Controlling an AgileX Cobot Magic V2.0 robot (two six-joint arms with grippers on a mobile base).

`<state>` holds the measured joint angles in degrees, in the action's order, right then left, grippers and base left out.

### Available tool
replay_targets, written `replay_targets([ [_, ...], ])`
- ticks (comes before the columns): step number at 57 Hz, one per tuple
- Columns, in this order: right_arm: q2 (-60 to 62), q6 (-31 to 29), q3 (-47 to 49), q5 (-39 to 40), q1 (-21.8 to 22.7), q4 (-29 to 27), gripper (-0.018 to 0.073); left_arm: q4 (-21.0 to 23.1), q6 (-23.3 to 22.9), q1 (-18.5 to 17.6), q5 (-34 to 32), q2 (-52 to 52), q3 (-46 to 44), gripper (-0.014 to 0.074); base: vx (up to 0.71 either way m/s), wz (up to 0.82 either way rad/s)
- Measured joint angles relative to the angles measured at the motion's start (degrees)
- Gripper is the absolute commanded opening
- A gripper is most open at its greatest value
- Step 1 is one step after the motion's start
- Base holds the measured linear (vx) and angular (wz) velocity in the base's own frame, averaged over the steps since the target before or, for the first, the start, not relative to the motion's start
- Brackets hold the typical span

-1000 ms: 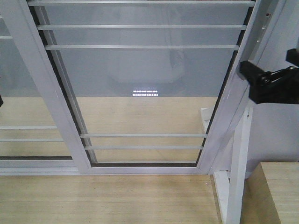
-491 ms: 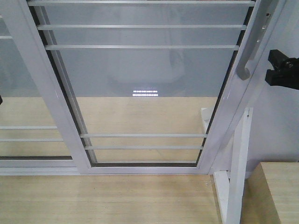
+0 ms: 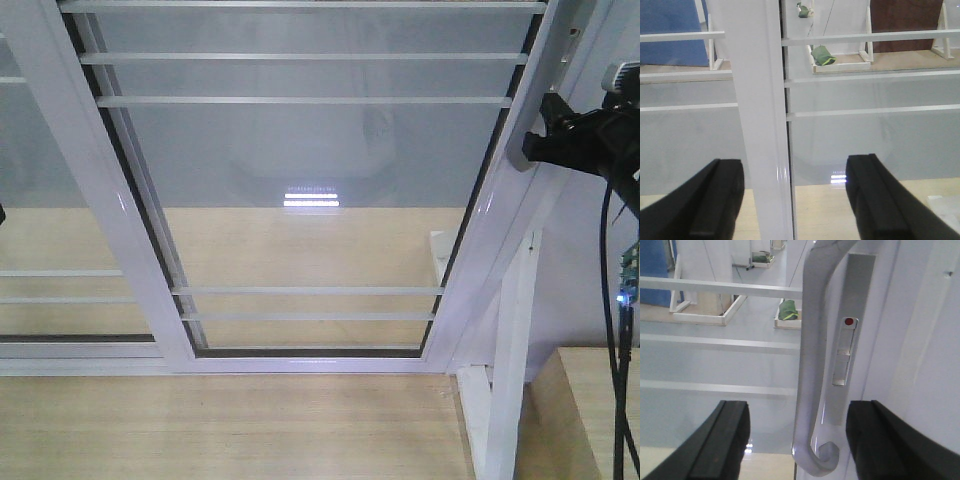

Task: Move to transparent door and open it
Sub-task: 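Reach the right gripper to the silver handle and close on it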

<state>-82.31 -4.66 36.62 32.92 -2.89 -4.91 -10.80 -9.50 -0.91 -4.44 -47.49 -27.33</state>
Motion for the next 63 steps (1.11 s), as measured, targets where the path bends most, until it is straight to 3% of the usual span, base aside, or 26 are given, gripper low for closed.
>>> replay_targets([
  [8,-6.20,0.00,0.12,7.75,0.00,-3.17,0.0469,0.00,0.00,0.00,0.00,0.00,0.00,0.0555,0.00,0.00],
  [25,-16.06,0.00,1.73,17.18,0.00,-3.44,0.0430,0.00,-0.05,0.00,0.00,0.00,0.00,0.0555,0.00,0.00],
  [63,-25.46,0.00,15.01,17.73,0.00,-3.44,0.0419,0.00,-0.05,0.00,0.00,0.00,0.00,0.0555,0.00,0.00],
])
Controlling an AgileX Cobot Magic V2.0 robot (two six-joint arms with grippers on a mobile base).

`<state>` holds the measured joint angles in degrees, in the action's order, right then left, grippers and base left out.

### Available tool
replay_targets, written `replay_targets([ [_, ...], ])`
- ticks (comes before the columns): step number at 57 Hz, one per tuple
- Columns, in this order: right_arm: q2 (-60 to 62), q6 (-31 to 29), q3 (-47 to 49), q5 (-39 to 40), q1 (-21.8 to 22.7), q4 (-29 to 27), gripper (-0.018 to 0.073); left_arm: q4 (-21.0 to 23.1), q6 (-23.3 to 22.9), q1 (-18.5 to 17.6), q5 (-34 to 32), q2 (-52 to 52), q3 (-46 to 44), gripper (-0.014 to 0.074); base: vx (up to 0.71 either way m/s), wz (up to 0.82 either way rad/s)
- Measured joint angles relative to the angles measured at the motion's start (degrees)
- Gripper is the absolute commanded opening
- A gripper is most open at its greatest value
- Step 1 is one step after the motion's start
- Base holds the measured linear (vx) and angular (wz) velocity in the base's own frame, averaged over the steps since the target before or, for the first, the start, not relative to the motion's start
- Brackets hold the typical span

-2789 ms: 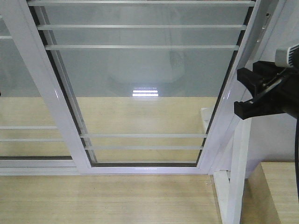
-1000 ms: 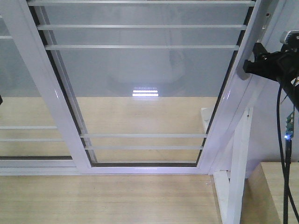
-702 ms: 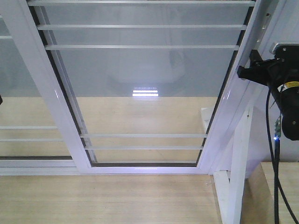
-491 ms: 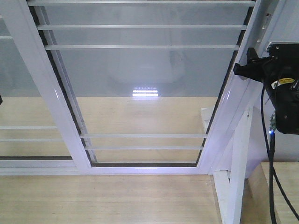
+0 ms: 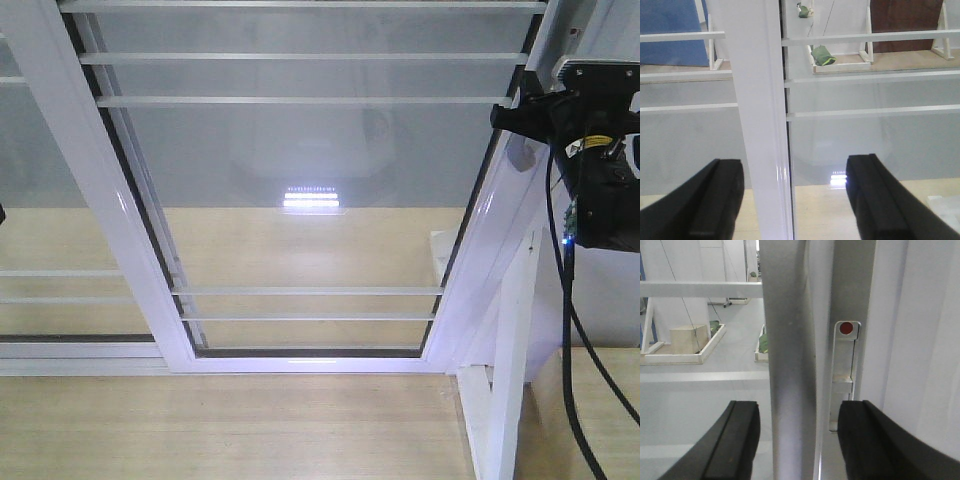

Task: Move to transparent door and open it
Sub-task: 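Reach the right gripper to the silver handle and close on it, then pull the handle with the right gripper, sliding the glass panel sideways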

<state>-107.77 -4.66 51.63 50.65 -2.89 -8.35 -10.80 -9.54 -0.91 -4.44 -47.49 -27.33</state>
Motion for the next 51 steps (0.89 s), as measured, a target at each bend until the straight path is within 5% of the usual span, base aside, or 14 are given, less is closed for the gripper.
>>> replay_targets([
  [23,-3.81,-0.05,6.08,-2.17,1.33,0.85,0.0419,0.00,0.00,0.00,0.00,0.00,0.00,0.0555,0.00,0.00],
  [51,-3.97,3.28,6.34,-3.11,2.45,10.96,0.0343,0.00,0.00,0.00,0.00,0.00,0.00,0.0555,0.00,0.00],
])
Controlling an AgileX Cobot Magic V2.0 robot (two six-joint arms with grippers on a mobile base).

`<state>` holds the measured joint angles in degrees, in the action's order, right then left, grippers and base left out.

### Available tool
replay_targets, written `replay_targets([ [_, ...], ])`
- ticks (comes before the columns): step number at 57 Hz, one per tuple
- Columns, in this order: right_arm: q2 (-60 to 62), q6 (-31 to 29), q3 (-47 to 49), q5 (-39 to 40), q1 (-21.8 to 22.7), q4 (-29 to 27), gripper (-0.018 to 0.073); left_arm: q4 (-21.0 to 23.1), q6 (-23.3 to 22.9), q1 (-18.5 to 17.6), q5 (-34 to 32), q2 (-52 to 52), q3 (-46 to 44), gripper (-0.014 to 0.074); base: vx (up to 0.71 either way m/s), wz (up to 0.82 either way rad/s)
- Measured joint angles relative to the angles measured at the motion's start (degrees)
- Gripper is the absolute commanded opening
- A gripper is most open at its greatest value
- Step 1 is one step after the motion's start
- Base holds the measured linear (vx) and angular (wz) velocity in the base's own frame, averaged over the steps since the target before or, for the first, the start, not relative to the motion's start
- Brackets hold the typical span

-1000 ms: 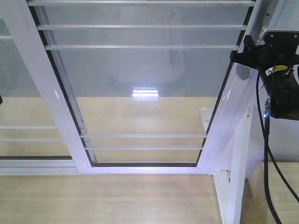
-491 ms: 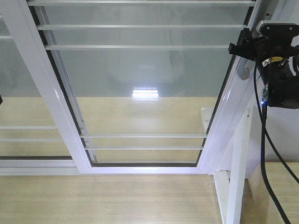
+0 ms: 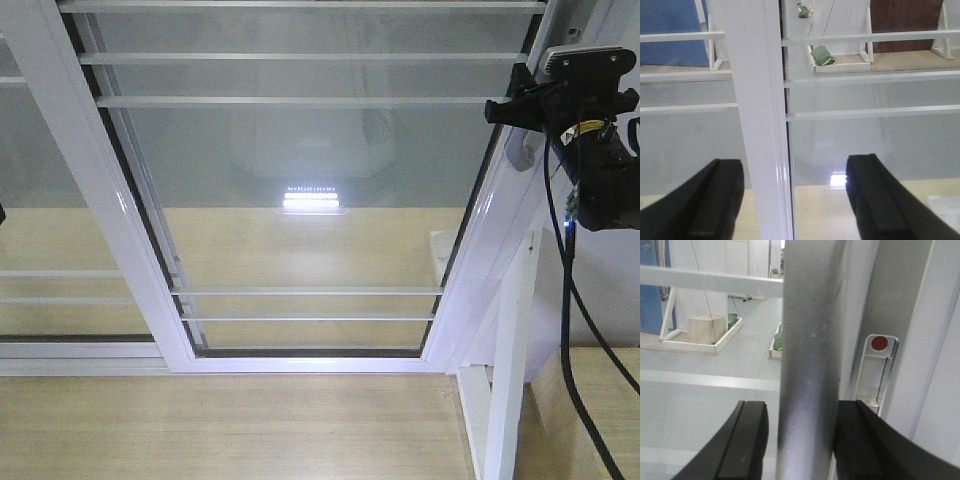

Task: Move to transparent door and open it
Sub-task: 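Pull the handle with the right gripper, sliding the glass panel sideways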

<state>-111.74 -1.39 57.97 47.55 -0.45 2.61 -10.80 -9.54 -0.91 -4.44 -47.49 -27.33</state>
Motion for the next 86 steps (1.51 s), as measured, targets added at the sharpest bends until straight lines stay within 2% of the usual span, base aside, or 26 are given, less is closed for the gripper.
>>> replay_targets([
  [10,0.00,2.23,0.00,0.16,0.10,0.96,0.0341,0.00,0.00,0.00,0.00,0.00,0.00,0.0555,0.00,0.00],
  [25,-0.12,2.53,0.00,0.55,-1.00,1.64,0.0341,0.00,0.00,0.00,0.00,0.00,0.00,0.0555,0.00,0.00],
  [40,-0.31,2.53,0.05,0.79,-4.77,-0.86,0.0340,0.00,0.00,0.00,0.00,0.00,0.00,0.0555,0.00,0.00],
  [54,-0.31,1.86,0.23,1.02,-9.47,-0.98,0.0340,0.00,0.00,0.00,0.00,0.00,0.00,0.0555,0.00,0.00],
  [61,-0.38,1.39,0.29,1.31,-11.88,0.42,0.0340,0.00,0.00,0.00,0.00,0.00,0.00,0.0555,0.00,0.00],
  [71,-0.42,1.39,0.29,2.71,-14.38,5.24,0.0334,0.00,0.00,0.00,0.00,0.00,0.00,0.0555,0.00,0.00],
  [78,-0.42,1.39,0.29,3.57,-15.12,7.84,0.0330,0.00,0.00,0.00,0.00,0.00,0.00,0.0555,0.00,0.00],
  [86,-0.42,1.39,0.29,3.56,-15.12,7.73,0.0329,0.00,0.00,0.00,0.00,0.00,0.00,0.0555,0.00,0.00],
])
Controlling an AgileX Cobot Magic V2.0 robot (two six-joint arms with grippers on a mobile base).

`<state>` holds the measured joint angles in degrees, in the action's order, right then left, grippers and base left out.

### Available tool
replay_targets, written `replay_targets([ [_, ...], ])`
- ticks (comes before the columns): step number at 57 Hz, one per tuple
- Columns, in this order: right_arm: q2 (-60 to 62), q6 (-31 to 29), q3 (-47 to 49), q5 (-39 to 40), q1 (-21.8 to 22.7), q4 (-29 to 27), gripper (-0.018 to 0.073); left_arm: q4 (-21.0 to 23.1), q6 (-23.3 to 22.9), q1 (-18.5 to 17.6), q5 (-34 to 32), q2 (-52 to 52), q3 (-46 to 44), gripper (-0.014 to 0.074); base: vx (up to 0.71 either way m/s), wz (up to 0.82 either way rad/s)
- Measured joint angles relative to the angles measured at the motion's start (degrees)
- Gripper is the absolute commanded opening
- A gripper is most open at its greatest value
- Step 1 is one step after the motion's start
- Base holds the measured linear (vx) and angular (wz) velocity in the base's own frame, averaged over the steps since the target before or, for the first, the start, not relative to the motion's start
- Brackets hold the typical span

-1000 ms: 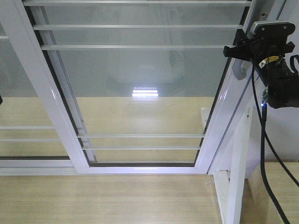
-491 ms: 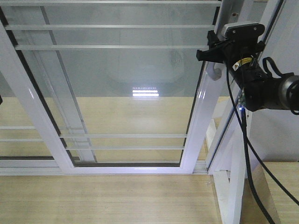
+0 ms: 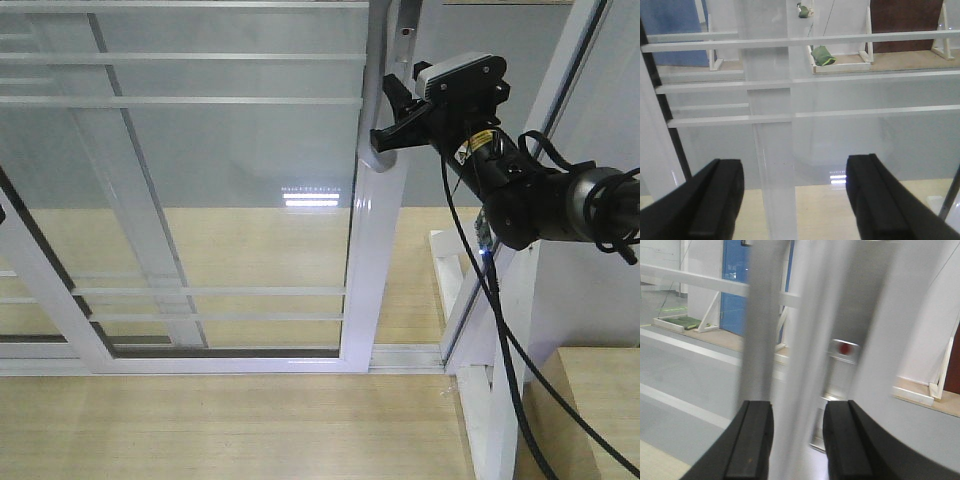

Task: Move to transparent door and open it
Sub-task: 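Pull the handle with the right gripper, sliding the glass panel sideways, then release the handle with the right gripper and grasp it with the left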

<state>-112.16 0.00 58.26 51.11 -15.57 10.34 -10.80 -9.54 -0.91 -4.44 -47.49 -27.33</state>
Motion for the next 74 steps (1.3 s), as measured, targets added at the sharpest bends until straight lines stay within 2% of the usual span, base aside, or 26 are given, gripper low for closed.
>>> replay_targets([
  [9,0.59,0.42,-0.05,-1.11,0.00,-0.68,0.0329,0.00,0.00,0.00,0.00,0.00,0.00,0.0555,0.00,0.00],
  [19,4.79,0.00,-0.24,-7.46,0.00,-2.38,0.0325,0.00,0.00,0.00,-0.14,-1.26,0.00,0.0555,0.00,0.00],
  [34,17.68,-3.05,-0.24,-28.62,0.05,-3.26,0.0270,0.00,0.00,0.00,-1.97,-5.10,0.00,0.0555,0.00,0.00],
  [42,23.57,-4.96,-0.27,-35.26,0.05,-3.25,0.0266,-0.20,0.00,-0.61,-4.29,-7.36,0.00,0.0554,0.00,0.00],
  [49,27.07,-5.33,-0.27,-37.80,0.05,-3.25,0.0266,-2.57,-0.16,-3.31,-7.42,-10.63,0.00,0.0554,0.00,0.00],
  [59,29.10,-5.38,-0.34,-40.26,0.05,-3.31,0.0266,-4.65,-2.49,-7.42,-17.01,-19.31,0.00,0.0554,0.00,0.00],
  [65,29.23,-5.38,-0.34,-40.77,0.05,-3.36,0.0266,-4.92,-2.86,-8.02,-22.13,-24.93,-0.92,0.0554,0.00,0.00],
  [74,29.23,-5.38,-0.34,-41.36,0.05,-3.36,0.0266,-4.97,-2.86,-8.02,-24.46,-33.42,-6.80,0.0550,0.00,0.00],
])
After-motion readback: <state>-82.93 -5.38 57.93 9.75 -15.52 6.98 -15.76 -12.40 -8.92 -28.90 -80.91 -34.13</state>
